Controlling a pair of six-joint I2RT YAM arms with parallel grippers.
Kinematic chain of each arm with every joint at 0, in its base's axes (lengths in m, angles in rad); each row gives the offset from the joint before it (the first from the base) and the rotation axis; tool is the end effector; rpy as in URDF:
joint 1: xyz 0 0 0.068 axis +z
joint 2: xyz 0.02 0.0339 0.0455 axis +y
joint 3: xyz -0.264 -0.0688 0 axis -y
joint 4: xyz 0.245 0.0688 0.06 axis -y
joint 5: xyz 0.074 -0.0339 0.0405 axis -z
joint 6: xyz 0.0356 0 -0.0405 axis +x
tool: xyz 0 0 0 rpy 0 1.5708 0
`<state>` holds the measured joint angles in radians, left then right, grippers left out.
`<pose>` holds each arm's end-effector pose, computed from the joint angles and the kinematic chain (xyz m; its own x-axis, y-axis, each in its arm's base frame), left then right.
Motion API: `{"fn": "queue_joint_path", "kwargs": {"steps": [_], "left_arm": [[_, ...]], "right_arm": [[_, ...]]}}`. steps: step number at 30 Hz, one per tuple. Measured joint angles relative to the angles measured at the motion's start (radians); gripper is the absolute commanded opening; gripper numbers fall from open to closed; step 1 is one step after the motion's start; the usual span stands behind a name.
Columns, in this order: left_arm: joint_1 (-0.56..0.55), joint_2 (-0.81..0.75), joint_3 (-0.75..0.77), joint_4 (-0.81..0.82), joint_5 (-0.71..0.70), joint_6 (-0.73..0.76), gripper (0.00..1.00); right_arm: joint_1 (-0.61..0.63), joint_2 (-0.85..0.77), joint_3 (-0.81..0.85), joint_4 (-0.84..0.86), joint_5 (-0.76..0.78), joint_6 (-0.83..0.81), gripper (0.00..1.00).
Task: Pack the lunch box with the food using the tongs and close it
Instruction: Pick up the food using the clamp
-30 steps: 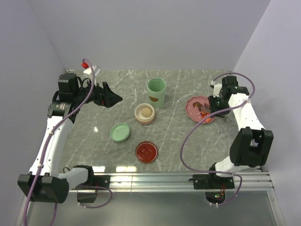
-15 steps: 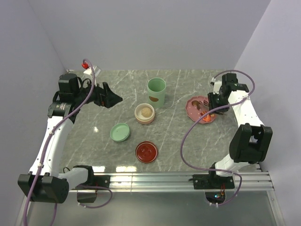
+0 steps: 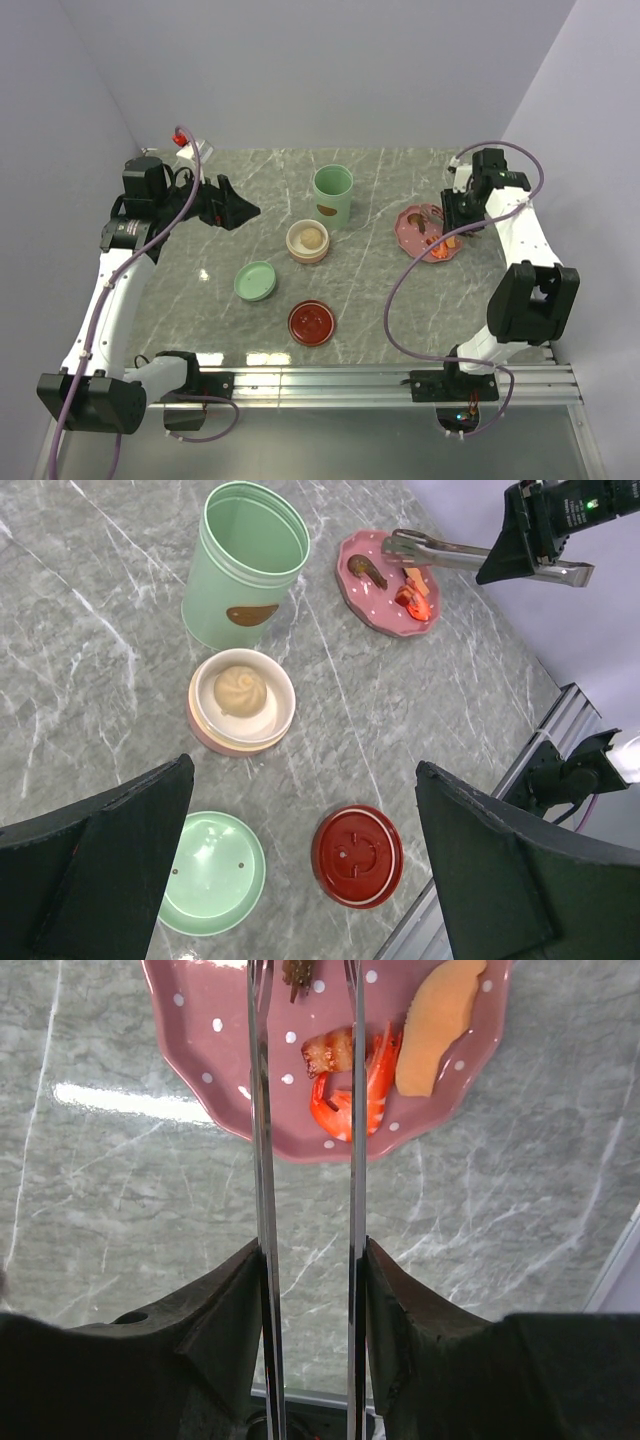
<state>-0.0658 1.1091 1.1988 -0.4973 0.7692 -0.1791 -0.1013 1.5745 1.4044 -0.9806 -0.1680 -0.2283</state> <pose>0.2303 -0.0400 0.3921 -0.5112 -0.0946 -0.8543 0.6030 0.6688 -0.4349 0.3161 -0.0261 0.2955 -0.8920 -0.1336 -0.4318 -0.1746 0.9830 0.0564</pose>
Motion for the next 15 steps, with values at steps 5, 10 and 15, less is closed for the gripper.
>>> {"fn": "queue_joint_path", "kwargs": {"steps": [5, 10, 15], "left_arm": [[0.0, 0.0, 0.0, -0.001, 0.0, 0.001, 0.99], [0.0, 0.0, 0.0, -0.001, 0.0, 0.001, 0.99], [0.0, 0.0, 0.0, -0.001, 0.0, 0.001, 0.99]], "right_arm": [[0.01, 0.035, -0.001, 0.001, -0.002, 0.004, 0.48], [0.019, 0.073, -0.007, 0.002, -0.002, 0.004, 0.48], [0.025, 0.085, -0.02, 0.011, 0.002, 0.005, 0.44]]}}
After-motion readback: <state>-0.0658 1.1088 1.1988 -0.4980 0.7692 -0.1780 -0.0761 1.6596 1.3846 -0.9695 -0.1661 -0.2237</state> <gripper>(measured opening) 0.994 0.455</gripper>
